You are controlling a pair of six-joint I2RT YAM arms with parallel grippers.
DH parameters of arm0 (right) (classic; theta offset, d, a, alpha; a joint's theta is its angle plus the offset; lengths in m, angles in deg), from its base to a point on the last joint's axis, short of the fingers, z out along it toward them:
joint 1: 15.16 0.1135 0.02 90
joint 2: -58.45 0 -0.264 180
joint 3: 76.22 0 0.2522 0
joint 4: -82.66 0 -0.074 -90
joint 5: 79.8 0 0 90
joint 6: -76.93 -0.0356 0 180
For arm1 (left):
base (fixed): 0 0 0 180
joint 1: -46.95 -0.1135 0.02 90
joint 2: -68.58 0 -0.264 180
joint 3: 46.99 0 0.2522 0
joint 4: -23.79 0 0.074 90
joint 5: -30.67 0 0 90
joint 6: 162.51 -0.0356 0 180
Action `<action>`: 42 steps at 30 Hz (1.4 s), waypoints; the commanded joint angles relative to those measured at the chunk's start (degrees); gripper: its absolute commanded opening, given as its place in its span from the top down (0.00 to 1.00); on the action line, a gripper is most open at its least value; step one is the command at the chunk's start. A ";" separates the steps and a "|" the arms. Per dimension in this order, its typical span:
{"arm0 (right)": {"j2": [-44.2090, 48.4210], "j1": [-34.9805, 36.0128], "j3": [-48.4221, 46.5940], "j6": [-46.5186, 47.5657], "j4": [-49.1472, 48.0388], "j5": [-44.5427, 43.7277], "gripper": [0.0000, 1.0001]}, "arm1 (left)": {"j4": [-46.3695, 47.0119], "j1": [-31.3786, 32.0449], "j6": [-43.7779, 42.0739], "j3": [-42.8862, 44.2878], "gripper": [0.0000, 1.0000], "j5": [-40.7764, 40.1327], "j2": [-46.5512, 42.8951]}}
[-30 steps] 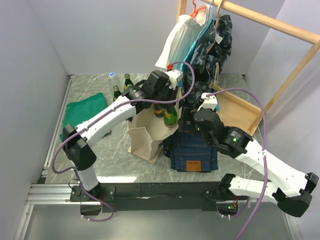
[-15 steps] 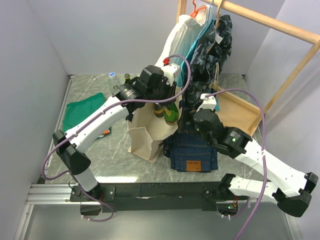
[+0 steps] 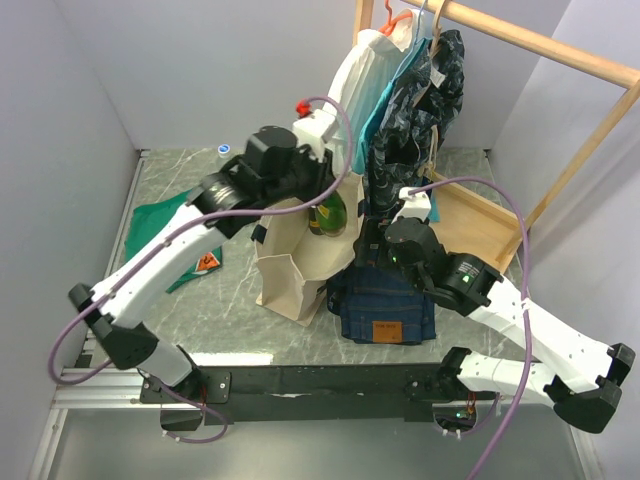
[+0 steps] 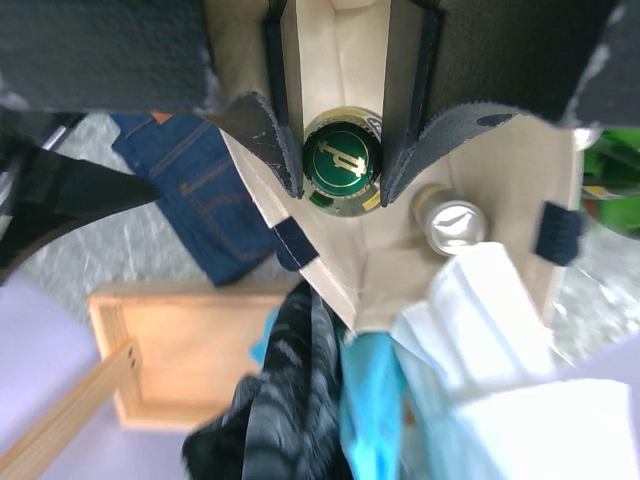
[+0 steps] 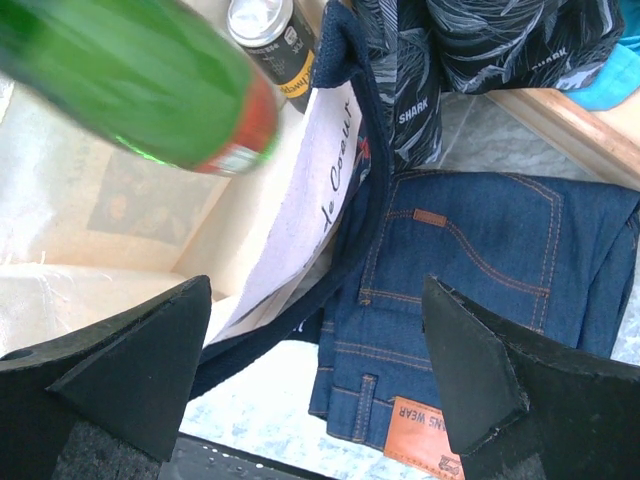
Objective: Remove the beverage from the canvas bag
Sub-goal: Take out the drink from the canvas bag.
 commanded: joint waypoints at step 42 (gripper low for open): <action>-2.00 -0.29 -1.35 -0.43 -3.34 1.65 0.09 | 14.32 0.28 -5.05 -6.14 0.99 -19.53 -21.43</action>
